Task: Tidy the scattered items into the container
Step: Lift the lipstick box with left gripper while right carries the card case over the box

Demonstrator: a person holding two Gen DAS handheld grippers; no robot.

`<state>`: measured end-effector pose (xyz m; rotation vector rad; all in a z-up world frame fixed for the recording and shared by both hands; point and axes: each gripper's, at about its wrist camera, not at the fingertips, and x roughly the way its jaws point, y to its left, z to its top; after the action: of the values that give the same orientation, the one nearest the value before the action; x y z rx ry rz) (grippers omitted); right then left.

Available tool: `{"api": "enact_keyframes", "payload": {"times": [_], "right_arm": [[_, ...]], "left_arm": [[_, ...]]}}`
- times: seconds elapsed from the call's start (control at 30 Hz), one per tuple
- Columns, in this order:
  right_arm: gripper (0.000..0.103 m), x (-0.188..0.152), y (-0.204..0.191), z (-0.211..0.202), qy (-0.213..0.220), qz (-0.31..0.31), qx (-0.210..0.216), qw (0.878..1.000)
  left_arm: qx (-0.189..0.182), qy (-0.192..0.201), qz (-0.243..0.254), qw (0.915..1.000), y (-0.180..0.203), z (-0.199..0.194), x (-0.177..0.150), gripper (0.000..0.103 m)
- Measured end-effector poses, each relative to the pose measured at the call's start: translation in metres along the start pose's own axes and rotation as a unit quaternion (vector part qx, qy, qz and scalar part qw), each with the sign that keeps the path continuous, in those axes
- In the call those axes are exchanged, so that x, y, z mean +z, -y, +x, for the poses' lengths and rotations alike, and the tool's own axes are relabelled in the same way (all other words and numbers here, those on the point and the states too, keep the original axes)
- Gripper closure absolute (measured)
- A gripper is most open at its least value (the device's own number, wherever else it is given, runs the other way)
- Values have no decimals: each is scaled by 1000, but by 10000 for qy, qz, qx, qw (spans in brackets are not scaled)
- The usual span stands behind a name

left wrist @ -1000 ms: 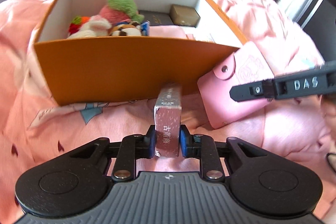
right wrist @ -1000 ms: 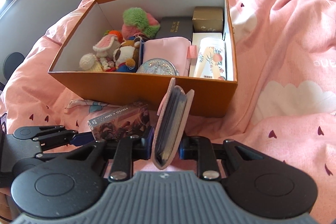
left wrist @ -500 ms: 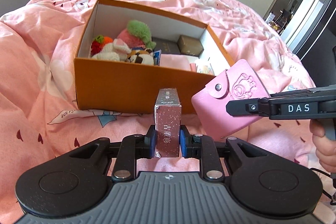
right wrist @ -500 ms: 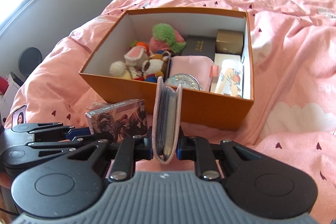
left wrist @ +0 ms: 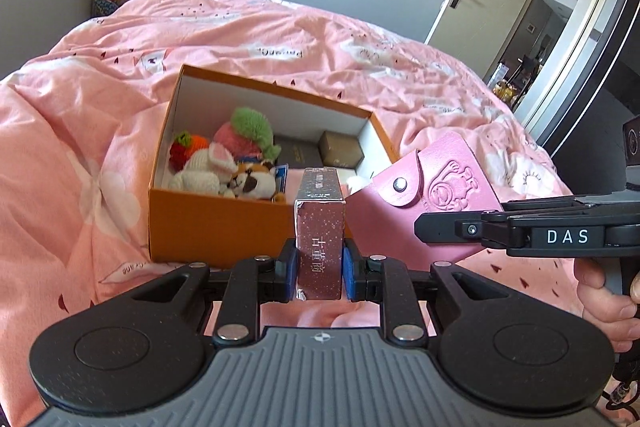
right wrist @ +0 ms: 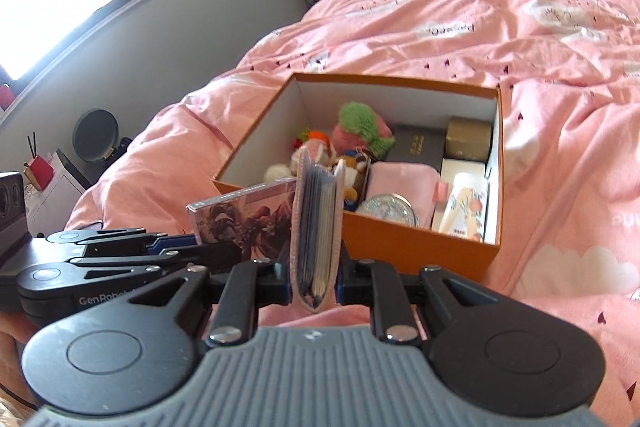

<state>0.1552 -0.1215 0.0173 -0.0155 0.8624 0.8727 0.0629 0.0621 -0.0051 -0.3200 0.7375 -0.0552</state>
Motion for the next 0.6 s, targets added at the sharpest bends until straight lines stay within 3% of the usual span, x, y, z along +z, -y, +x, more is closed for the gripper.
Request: {"api": "enact_keyframes", "payload": {"times": [0.37, 0.6], "right_arm": [[83, 32, -5, -12, 731, -224, -15, 9971], [83, 51, -1, 6, 856, -270, -30, 9960]], "left_arm": [[134, 385, 100, 9991, 1, 2, 32, 78], [254, 481, 131, 9984, -6, 16, 53, 78]]}}
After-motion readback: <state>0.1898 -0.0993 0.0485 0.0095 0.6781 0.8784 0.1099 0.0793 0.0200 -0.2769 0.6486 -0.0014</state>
